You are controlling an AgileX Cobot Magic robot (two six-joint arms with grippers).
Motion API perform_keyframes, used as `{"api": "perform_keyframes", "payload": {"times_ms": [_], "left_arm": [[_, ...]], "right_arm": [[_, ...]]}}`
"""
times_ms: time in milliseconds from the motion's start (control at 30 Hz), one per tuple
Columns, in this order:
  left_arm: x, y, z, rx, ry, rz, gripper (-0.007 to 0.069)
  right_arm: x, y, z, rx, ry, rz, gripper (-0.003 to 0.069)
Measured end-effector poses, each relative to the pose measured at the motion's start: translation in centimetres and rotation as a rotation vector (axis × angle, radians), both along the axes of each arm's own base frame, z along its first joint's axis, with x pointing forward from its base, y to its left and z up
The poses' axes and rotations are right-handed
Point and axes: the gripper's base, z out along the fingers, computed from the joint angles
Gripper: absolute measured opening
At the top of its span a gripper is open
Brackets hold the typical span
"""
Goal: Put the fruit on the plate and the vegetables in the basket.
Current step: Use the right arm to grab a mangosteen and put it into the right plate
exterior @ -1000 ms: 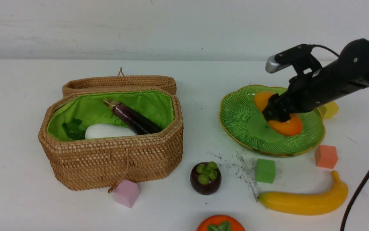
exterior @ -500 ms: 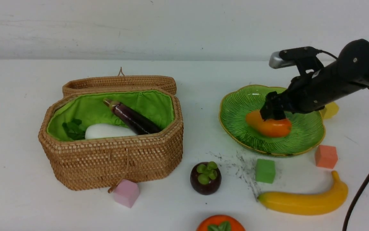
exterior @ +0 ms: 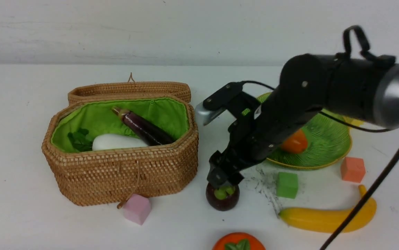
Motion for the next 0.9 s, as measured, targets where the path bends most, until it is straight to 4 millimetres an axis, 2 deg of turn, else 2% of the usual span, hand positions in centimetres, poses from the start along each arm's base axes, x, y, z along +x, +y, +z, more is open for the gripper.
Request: {"api": "perform_keyframes", "payload": {"times_ms": [233, 300, 333, 433, 567, 733, 867, 900], "left_arm": [[0.0, 0.0, 0.0, 0.000, 0.000, 0.000, 0.0162], [0.0, 0.0, 0.0, 0.000, 0.000, 0.000, 0.0162], [0.0, 0.0, 0.0, 0.000, 0.000, 0.000, 0.0162], [0.0, 0.0, 0.0, 0.000, 0.000, 0.000, 0.0162], [0.0, 0.0, 0.0, 0.000, 0.000, 0.000, 0.0166], [0.0, 0.0, 0.0, 0.000, 0.000, 0.000, 0.0167], [0.0, 0.0, 0.0, 0.000, 0.000, 0.000, 0.0171], [0.0, 0.0, 0.0, 0.000, 0.000, 0.000, 0.0174]], "right_arm": [[1.4, 0.3, -5.6, -0.140, 0.060, -0.045, 0.0640], [1.5, 0.3, -6.3, -0.156, 0.068, -0.042, 0.0631], [1.6, 0.3, -7.0, -0.168, 0.079, -0.043, 0.0603], [1.6, 0.3, -7.1, -0.169, 0.080, -0.044, 0.0568], [1.6, 0.3, -6.5, -0.165, 0.064, -0.044, 0.0568], [1.7, 0.1, -3.6, -0.117, 0.013, -0.080, 0.0568], [2.9, -1.4, -0.5, -0.051, -0.046, -0.204, 0.0568], [4.3, -3.0, 0.6, -0.019, -0.080, -0.284, 0.0568]]}}
